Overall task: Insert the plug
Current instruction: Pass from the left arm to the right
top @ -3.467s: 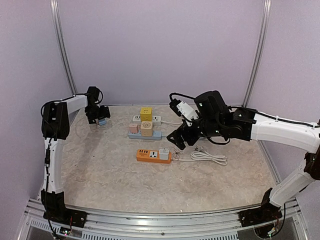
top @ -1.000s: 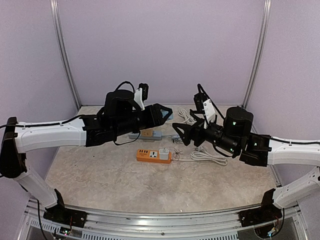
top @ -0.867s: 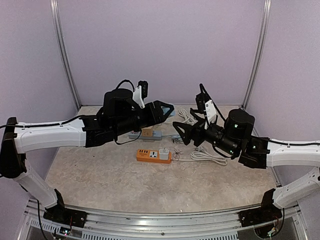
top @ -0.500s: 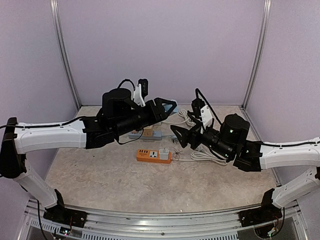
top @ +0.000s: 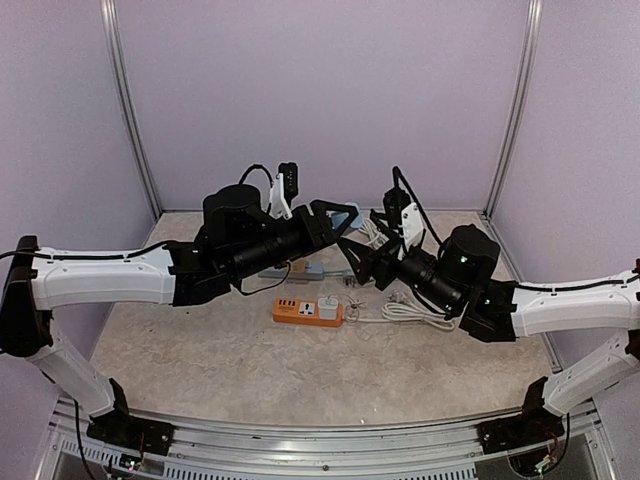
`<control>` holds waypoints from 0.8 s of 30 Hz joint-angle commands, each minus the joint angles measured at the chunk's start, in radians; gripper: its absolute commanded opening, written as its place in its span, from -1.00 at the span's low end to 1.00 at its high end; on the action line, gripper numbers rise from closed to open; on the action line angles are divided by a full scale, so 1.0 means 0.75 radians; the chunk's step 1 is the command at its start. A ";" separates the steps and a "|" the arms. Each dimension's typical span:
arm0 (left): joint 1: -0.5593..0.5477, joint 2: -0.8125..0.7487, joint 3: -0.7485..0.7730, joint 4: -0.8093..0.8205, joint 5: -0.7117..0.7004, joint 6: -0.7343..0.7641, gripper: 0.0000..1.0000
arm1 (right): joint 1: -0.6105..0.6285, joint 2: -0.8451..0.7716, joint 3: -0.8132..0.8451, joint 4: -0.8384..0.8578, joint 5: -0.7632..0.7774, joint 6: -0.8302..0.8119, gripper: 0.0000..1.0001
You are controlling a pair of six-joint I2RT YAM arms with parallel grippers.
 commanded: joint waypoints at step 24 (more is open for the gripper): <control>-0.033 0.033 -0.050 0.126 0.000 -0.014 0.07 | -0.003 0.071 0.100 0.077 -0.065 0.011 0.20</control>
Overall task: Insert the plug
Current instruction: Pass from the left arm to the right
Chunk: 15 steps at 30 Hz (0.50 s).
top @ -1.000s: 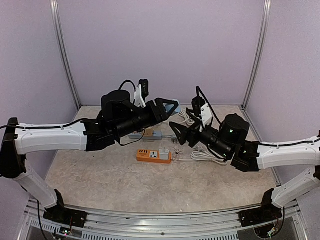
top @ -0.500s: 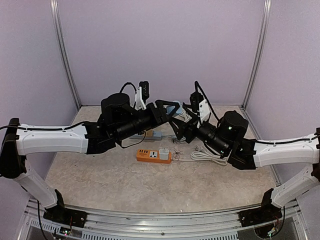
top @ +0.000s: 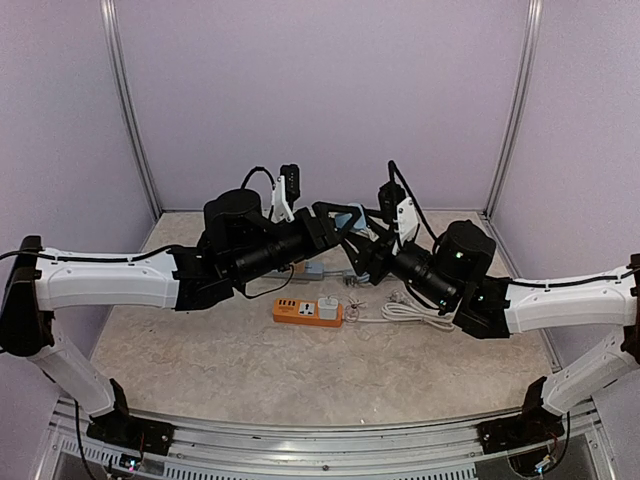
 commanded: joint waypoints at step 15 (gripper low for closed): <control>-0.012 0.007 -0.058 0.093 0.008 0.005 0.40 | -0.002 0.001 0.054 -0.042 0.023 0.080 -0.50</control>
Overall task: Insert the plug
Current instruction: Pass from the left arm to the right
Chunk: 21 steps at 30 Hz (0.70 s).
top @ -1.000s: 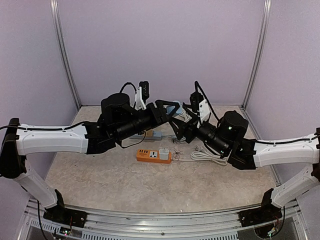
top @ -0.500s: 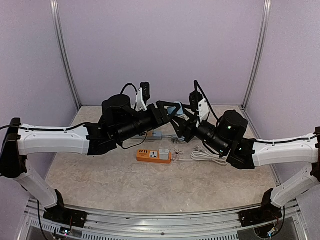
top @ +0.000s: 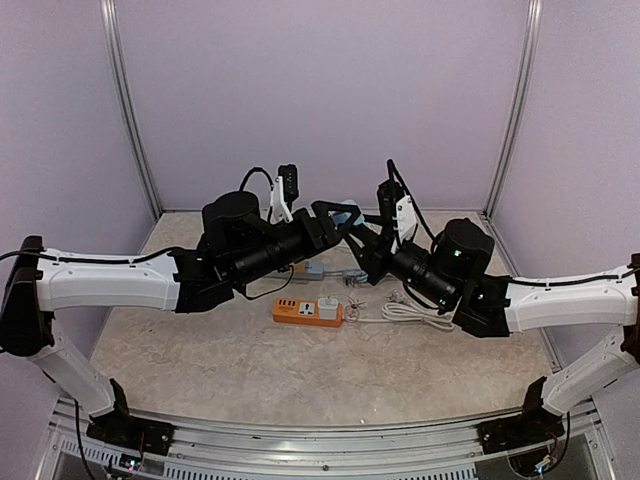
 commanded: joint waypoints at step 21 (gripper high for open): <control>0.166 -0.389 -0.278 -0.111 0.478 0.472 0.98 | -0.008 -0.325 0.085 -0.550 -0.136 -0.077 -0.67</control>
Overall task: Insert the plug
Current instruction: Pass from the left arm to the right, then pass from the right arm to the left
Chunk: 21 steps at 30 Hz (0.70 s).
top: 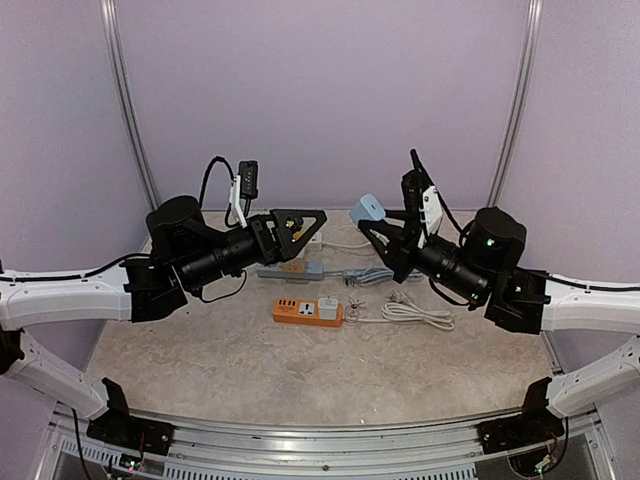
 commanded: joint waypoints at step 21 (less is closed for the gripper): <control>-0.070 0.044 0.294 -0.737 0.753 0.925 0.88 | -0.009 -0.108 0.252 -0.809 -0.818 -0.125 -0.66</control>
